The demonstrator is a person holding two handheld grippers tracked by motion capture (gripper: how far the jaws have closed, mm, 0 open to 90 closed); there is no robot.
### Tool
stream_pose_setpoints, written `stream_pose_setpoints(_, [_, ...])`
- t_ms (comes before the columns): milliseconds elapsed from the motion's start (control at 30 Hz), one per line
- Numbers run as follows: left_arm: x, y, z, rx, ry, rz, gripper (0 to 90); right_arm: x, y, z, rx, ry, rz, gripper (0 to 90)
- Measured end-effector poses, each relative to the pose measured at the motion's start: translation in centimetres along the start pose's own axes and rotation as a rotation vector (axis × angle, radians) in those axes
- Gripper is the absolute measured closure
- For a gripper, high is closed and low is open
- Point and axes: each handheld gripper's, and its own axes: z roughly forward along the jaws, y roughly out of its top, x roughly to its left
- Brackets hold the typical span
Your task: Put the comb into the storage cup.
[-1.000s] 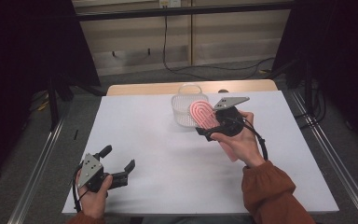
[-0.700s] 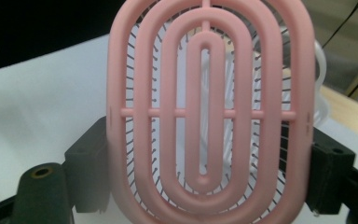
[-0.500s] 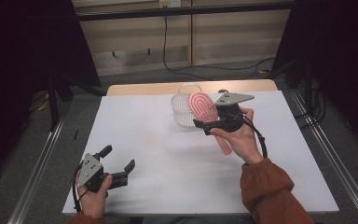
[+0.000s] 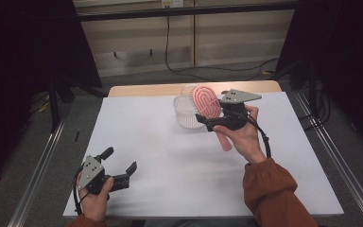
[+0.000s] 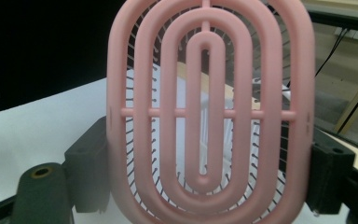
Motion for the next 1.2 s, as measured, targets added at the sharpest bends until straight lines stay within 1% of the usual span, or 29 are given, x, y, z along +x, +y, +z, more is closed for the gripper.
stream_pose_setpoints(67, [0.0,0.0,0.0,-0.002,-0.002,-0.004,3.1,-0.1,0.2,0.0,-0.018,-0.003,0.003,19.5])
stream_pose_setpoints(267, [0.0,0.0,0.0,0.001,-0.003,-0.001,3.2,-0.2,1.1,0.1,-0.045,-0.014,-0.005,19.5])
stream_pose_setpoints(367, [0.0,0.0,0.0,0.000,-0.003,-0.003,3.2,-0.3,1.5,0.2,-0.065,-0.022,0.002,19.5])
stream_pose_setpoints(400, [0.0,0.0,0.0,-0.001,-0.005,-0.004,3.2,-0.4,1.6,0.2,-0.062,-0.023,0.002,19.5])
stream_pose_setpoints(567, [0.0,0.0,0.0,-0.002,-0.009,-0.006,3.2,-0.8,2.0,0.4,-0.086,-0.036,0.003,19.5])
stream_pose_setpoints(600, [0.0,0.0,0.0,-0.006,-0.014,-0.012,3.2,-0.8,2.1,0.4,-0.090,-0.035,0.005,19.5])
stream_pose_setpoints(633, [0.0,0.0,0.0,-0.005,-0.015,-0.006,3.2,-0.9,2.1,0.4,-0.093,-0.031,0.012,19.5])
stream_pose_setpoints(767, [-0.1,0.0,0.0,-0.008,-0.015,-0.007,3.2,-1.2,2.2,0.7,-0.109,-0.040,0.029,19.5])
stream_pose_setpoints(800, [-0.1,0.1,0.0,-0.009,-0.014,-0.007,3.2,-1.3,2.3,0.7,-0.112,-0.045,0.027,19.5])
stream_pose_setpoints(833, [0.0,0.1,0.0,-0.008,-0.014,-0.002,3.2,-1.4,2.4,0.8,-0.119,-0.048,0.032,19.5])
stream_pose_setpoints(1100, [0.0,0.1,-0.1,-0.008,-0.014,-0.003,3.2,-1.7,3.7,1.1,-0.154,-0.055,0.034,19.5])
stream_pose_setpoints(1200, [0.0,0.1,-0.1,-0.012,-0.012,-0.005,3.2,-1.9,4.2,1.3,-0.159,-0.059,0.034,19.5])
